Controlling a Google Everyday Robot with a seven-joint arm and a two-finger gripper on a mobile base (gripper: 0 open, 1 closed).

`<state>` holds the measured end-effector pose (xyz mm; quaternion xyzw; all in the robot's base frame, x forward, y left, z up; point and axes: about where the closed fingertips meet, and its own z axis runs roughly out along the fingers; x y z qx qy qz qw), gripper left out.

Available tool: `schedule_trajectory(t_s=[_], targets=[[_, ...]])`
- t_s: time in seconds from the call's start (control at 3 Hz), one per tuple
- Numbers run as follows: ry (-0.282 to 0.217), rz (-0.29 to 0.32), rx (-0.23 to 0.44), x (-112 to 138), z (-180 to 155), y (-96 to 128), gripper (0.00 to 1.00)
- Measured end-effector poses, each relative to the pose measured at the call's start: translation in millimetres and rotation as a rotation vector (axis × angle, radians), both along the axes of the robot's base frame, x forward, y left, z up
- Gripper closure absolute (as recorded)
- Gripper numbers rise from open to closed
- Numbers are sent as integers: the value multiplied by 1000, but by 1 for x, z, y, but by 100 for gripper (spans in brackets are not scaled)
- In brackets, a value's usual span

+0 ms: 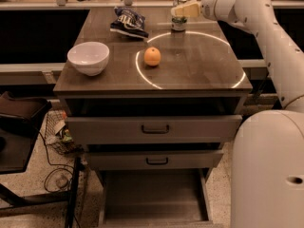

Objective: Place 7up can into bottom drawer

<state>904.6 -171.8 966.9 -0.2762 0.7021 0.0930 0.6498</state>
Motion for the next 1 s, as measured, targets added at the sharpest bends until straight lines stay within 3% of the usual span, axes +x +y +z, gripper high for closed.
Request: schedule_trajectory(t_s=[0.33,1.0], targets=[[11,-4,74,21,-14,3,0],[12,18,164,38,-23,10,0]])
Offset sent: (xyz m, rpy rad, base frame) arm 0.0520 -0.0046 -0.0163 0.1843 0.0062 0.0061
